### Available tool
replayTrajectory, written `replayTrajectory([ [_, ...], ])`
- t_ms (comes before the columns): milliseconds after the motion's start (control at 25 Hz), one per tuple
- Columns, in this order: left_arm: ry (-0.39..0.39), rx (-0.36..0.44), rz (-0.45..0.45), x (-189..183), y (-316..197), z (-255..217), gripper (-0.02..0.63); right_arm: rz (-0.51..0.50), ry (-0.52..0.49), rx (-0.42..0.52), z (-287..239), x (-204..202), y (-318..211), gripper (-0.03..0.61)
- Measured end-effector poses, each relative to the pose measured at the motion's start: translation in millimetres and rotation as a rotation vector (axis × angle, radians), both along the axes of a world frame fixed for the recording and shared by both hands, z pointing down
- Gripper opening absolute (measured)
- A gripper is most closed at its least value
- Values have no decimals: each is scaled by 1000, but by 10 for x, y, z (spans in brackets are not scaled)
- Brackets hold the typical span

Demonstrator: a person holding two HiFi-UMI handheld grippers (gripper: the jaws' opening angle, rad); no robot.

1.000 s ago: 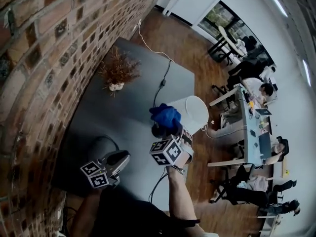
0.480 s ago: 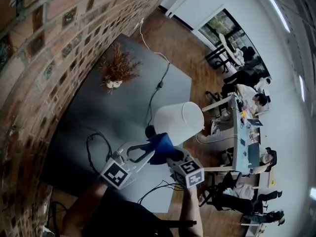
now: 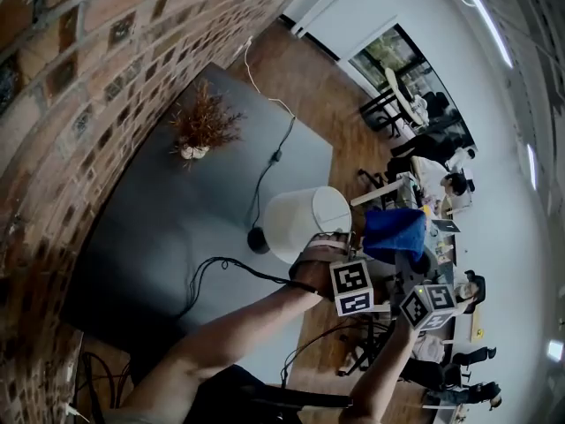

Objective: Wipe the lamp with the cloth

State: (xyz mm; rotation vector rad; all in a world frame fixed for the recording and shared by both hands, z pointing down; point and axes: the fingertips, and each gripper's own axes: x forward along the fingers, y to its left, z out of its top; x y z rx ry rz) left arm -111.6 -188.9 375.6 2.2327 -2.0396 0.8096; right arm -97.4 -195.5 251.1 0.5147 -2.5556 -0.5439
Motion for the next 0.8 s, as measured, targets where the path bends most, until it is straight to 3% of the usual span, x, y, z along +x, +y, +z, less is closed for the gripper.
replayTrajectory([
  [160, -159, -150, 21, -202, -12, 421, 147, 94, -55, -114, 368, 610, -19, 100],
  [280, -138, -207, 104, -182, 34, 442, 103, 141, -83, -272, 882, 952, -59, 100],
  [360, -141, -206, 127, -129, 45, 449, 98, 162, -95, -379, 1250, 1119, 3, 98],
  [480, -178, -170, 155, -158, 58, 465, 103, 170, -109, -457, 1630, 1272, 115, 98],
  [560, -136, -159, 202, -235, 60, 475, 103, 170, -113, -492, 1805, 1310, 165, 98],
  [680, -56, -152, 335, -393, 105, 503, 86, 172, -141, -539, 2036, 1327, 269, 98],
  [800, -98, -208, 612, -440, 417, 519, 66, 168, -171, -584, 2183, 1348, 390, 98],
])
